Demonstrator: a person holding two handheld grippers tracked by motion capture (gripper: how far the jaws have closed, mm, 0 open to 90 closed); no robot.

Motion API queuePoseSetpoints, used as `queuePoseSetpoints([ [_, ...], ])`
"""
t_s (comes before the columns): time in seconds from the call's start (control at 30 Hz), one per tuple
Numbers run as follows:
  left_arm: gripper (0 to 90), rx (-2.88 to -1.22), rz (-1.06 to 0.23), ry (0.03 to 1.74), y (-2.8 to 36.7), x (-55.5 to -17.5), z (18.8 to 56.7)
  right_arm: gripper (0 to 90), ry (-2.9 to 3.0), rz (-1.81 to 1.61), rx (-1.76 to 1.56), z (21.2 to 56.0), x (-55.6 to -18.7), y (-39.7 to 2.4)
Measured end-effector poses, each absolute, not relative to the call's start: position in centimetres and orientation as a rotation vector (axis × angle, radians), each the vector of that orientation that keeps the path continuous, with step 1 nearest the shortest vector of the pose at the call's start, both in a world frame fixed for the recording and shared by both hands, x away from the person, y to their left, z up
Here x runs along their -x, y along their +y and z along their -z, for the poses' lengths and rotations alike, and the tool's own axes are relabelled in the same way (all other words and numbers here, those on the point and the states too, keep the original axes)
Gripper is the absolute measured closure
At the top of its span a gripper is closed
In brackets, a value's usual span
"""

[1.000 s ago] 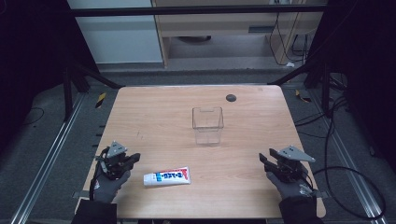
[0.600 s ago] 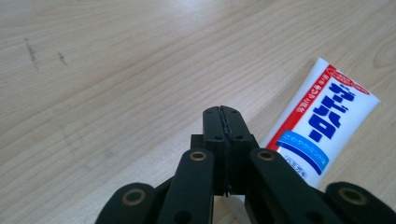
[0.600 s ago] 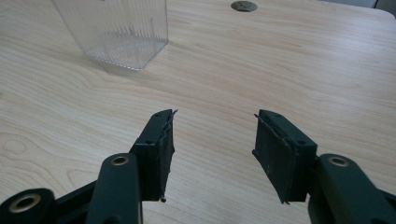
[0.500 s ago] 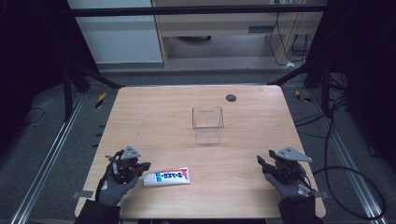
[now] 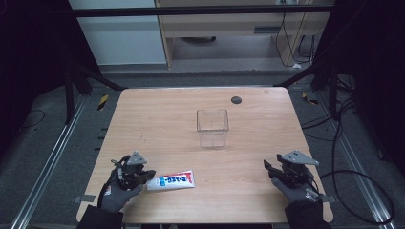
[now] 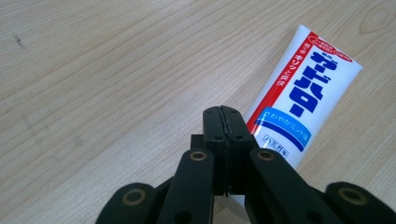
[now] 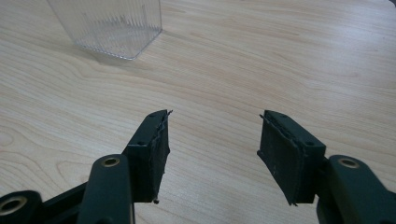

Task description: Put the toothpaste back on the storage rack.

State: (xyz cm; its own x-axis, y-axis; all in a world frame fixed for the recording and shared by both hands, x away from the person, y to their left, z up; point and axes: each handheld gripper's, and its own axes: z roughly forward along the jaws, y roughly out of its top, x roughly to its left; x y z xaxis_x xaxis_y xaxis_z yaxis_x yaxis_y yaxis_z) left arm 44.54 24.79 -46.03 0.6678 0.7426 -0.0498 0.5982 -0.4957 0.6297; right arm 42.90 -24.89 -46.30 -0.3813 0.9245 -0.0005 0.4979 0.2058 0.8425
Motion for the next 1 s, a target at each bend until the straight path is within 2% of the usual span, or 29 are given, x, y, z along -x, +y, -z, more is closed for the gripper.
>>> queuePoseSetpoints([
  [1.0, 89.3, -2.283, -0.222, 1.01, 24.8, -42.8, 46.1, 39.8, 1.961, -1.046, -1.342, 46.5, -43.0, -25.4],
])
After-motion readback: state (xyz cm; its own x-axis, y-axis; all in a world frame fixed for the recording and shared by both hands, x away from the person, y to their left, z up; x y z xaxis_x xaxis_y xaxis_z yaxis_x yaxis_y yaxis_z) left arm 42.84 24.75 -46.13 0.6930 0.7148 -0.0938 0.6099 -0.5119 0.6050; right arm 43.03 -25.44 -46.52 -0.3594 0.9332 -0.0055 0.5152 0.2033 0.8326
